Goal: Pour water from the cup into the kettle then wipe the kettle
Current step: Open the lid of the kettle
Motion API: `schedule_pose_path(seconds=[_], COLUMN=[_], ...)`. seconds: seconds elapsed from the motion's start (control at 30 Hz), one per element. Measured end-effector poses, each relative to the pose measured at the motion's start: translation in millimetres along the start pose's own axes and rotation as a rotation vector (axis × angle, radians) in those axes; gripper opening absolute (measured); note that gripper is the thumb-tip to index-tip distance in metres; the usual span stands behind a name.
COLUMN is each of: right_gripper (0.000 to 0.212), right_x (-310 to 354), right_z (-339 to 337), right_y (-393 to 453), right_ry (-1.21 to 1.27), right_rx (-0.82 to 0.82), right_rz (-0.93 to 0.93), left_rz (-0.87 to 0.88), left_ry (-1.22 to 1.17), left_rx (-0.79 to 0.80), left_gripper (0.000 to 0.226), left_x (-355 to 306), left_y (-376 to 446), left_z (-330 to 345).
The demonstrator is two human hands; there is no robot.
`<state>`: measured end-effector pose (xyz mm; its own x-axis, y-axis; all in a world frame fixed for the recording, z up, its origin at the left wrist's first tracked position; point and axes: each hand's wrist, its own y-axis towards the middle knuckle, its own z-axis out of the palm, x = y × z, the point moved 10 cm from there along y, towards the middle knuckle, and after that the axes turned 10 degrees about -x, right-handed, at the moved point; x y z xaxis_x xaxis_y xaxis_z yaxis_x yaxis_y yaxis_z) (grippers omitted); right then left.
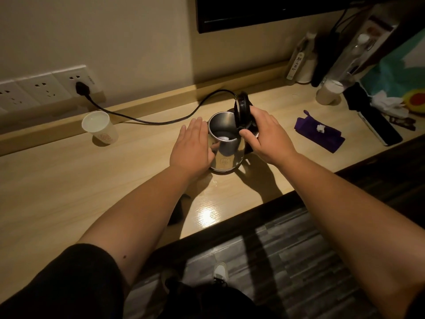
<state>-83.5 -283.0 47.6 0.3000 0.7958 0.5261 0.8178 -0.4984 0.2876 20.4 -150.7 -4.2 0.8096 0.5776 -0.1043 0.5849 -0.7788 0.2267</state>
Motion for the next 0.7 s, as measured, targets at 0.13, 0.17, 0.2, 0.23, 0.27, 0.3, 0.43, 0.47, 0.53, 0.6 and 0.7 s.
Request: schedule_pose_path(seconds=[0.13,0.17,0.2,0.23,0.27,0.3,0.43,0.47,0.53,0.6,0.7], right_gripper=[0.049,0.046,0.043,0.042,0.041,0.041,0.041,0.041,0.041,0.044,0.055], right_x=[-16,-21,-26,-30,-33,-34,-27,-26,-25,-24,-22], right_z=[-1,-1,-1,0,2,3,9,10,12,14,10], right_y=[-9,-11,-13,-15,-17,-17,-15,-15,-15,-15,-22], right_ry=[0.048,0.074,0.100,0.123,0.143,0.165,0.259,0.265,0.265,0.249,0.191], right_rx=[-0.045,-0.066,-0.087,-0.101,-0.109,-0.113,-0.128,-0.127,-0.117,-0.115,-0.159], right_rz=[0.146,0.181,0.216,0.247,0.268,0.280,0.288,0.290,0.296,0.298,0.314], left_rz=[-0.014,-0.017,-0.021,-0.024,-0.026,-0.029,-0.063,-0.071,-0.077,-0.071,-0.060], left_ry=[-0.001,0.001,0.005,0.011,0.018,0.023,0.020,0.019,0.024,0.021,0.031], left_rx=[0.001,0.001,0.003,0.001,-0.001,-0.005,-0.010,-0.009,-0.003,0.002,0.008], left_gripper=[0.068,0.068,0.068,0.069,0.068,0.068,0.069,0.069,0.069,0.070,0.072], left_x=[0,0,0,1,2,3,6,7,10,12,15], left_y=[-1,-2,-3,-5,-7,-8,-13,-14,-15,-16,-17], left_z=[-1,0,0,1,1,0,-1,-2,-4,-5,-9])
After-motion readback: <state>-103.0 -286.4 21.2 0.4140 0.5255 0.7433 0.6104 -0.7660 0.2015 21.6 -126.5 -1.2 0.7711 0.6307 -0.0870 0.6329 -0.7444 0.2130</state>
